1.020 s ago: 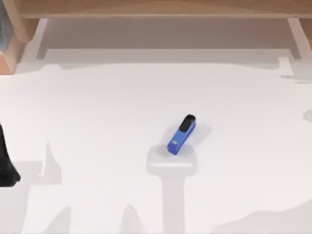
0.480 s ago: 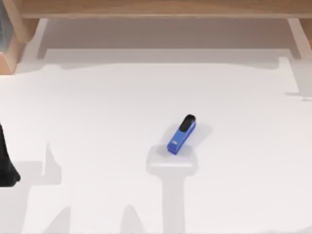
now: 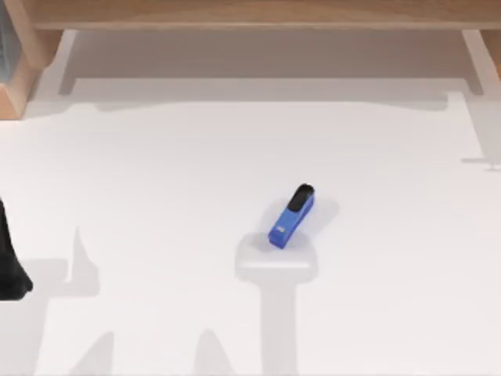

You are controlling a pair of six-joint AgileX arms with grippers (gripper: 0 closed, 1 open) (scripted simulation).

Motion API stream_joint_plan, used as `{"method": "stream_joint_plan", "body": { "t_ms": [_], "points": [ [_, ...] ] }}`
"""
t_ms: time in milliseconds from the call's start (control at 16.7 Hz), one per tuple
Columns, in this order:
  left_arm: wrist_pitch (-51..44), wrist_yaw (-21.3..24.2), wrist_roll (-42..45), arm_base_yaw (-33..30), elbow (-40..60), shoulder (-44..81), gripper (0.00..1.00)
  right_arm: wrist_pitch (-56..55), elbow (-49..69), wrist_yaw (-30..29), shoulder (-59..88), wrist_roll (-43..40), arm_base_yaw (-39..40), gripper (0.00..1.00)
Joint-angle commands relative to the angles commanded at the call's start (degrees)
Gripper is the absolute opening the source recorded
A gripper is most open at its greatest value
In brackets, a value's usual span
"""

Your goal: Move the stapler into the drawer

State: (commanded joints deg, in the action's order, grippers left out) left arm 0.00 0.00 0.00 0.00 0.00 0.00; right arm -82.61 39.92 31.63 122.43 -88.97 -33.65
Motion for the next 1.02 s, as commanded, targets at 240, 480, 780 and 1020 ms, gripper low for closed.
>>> {"method": "stream_joint_plan", "body": {
  "t_ms": [240,480,780,1020],
  "points": [
    [0.0,0.0,0.0,0.0,0.0,0.0,1.00,-3.4,-5.1,2.9,-1.9,0.0,-3.0,0.00],
    [0.0,0.0,0.0,0.0,0.0,0.0,1.00,-7.4,-11.3,6.5,-4.0,0.1,-6.4,0.00],
    [0.0,0.0,0.0,0.0,0.0,0.0,1.00,-8.0,-12.2,7.0,-4.3,0.1,-6.9,0.00],
    [0.0,0.0,0.0,0.0,0.0,0.0,1.00,-8.0,-12.2,7.0,-4.3,0.1,-6.9,0.30]
  ]
}}
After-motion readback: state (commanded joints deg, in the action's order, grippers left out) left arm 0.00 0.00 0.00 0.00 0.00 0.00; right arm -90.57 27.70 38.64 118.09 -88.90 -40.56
